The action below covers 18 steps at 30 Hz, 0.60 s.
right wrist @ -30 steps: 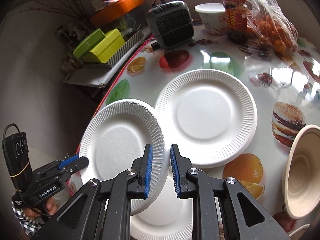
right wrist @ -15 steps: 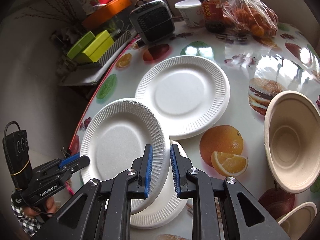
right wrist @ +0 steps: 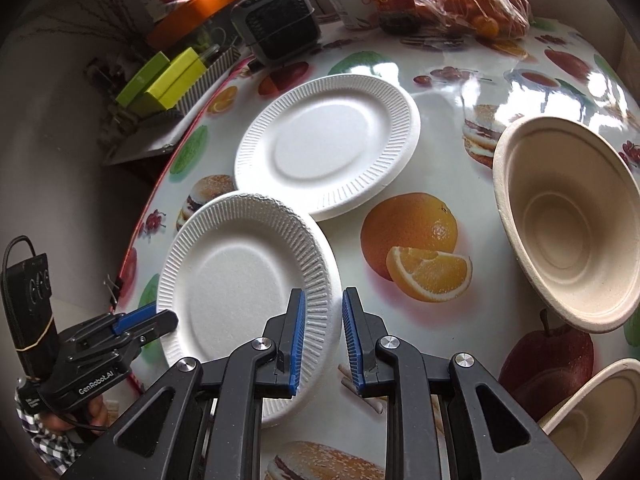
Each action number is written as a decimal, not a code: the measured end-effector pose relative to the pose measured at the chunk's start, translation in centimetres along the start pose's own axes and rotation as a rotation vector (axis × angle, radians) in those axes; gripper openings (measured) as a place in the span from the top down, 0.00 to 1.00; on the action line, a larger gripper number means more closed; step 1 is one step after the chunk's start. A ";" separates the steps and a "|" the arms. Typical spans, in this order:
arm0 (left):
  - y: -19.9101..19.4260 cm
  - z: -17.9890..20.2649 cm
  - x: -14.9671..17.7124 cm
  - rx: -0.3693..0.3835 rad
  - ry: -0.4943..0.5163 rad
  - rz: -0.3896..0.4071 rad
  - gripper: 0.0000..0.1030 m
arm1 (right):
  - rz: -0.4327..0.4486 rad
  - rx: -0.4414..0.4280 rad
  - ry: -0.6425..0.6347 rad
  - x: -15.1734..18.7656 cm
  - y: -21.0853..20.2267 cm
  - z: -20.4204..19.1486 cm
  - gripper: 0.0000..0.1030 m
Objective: Organize plates and bowls
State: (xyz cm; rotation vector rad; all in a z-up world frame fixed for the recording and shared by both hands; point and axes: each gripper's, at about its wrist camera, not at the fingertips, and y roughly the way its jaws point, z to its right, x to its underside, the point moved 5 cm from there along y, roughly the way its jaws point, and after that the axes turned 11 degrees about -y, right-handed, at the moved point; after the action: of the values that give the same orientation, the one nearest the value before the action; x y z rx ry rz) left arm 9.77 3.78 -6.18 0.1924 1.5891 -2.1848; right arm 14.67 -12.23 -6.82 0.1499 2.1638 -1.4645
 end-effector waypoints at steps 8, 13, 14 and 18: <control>0.1 0.0 0.2 -0.015 0.004 0.002 0.74 | -0.013 0.004 -0.002 0.4 0.7 -0.1 0.80; 0.1 -0.1 0.2 -0.026 0.004 0.001 0.73 | -0.013 0.005 -0.003 0.4 0.8 -0.1 0.80; 0.2 -0.1 0.2 -0.028 0.005 0.001 0.73 | -0.013 0.006 -0.004 0.4 0.8 -0.1 0.80; 0.2 -0.1 0.2 -0.036 0.007 -0.002 0.72 | -0.013 0.005 -0.004 0.4 0.9 -0.1 0.80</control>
State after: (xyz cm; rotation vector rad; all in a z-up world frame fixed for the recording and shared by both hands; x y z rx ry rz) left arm 9.63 3.80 -6.46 0.1880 1.6310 -2.1575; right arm 14.62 -11.83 -7.67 0.1344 2.1619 -1.4769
